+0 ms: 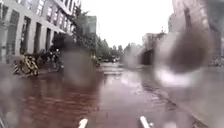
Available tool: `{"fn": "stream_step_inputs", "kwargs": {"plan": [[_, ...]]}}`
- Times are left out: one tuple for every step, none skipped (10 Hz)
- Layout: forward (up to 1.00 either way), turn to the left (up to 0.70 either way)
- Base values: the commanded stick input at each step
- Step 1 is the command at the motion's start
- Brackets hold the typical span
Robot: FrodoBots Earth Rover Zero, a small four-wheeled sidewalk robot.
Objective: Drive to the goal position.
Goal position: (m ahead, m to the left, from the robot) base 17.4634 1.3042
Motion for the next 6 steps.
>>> {"fn": "stream_step_inputs", "kwargs": {"plan": [[0.70,0.00],[0.70,0.00],[0.70,0.00],[0.70,0.00],[0.70,0.00],[0.70,0.00]]}}
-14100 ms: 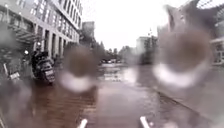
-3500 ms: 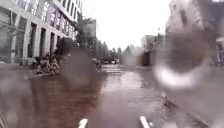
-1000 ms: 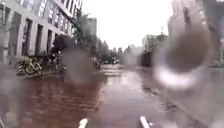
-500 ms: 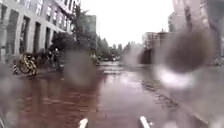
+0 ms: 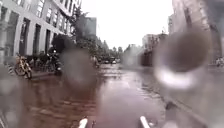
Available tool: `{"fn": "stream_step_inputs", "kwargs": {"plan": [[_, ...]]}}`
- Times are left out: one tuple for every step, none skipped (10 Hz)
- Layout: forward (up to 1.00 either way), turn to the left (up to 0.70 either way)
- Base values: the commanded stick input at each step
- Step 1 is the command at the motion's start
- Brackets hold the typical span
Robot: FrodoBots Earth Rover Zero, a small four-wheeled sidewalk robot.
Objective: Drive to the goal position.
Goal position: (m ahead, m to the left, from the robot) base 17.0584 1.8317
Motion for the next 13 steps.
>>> {"fn": "stream_step_inputs", "kwargs": {"plan": [[0.70,0.00],[0.70,0.00],[0.70,0.00],[0.70,0.00],[0.70,0.00],[0.70,0.00],[0.70,0.00],[0.70,0.00],[0.70,0.00],[0.70,0.00],[0.70,0.00],[0.70,0.00],[0.70,0.00]]}}
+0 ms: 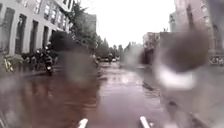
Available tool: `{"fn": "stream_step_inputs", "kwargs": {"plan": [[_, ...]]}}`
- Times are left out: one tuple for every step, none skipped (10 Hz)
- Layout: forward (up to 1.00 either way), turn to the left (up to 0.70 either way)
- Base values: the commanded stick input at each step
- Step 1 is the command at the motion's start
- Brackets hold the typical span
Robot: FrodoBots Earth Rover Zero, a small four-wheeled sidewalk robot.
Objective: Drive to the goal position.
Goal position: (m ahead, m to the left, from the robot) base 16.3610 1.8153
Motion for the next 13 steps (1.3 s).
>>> {"fn": "stream_step_inputs", "kwargs": {"plan": [[0.70,0.00],[0.70,0.00],[0.70,0.00],[0.70,0.00],[0.70,0.00],[0.70,0.00],[0.70,0.00],[0.70,0.00],[0.70,0.00],[0.70,0.00],[0.70,0.00],[0.70,0.00],[0.70,0.00]]}}
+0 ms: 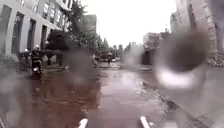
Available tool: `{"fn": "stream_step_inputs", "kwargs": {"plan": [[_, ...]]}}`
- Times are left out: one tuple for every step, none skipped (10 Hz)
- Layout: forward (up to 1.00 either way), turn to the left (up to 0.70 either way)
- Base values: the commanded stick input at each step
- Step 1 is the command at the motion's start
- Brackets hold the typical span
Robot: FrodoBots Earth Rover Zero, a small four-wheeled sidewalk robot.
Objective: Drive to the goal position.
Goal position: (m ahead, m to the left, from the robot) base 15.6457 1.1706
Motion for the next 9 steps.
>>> {"fn": "stream_step_inputs", "kwargs": {"plan": [[0.70,0.00],[0.70,0.00],[0.70,0.00],[0.70,0.00],[0.70,0.00],[0.70,0.00],[0.70,0.00],[0.70,0.00],[0.70,0.00]]}}
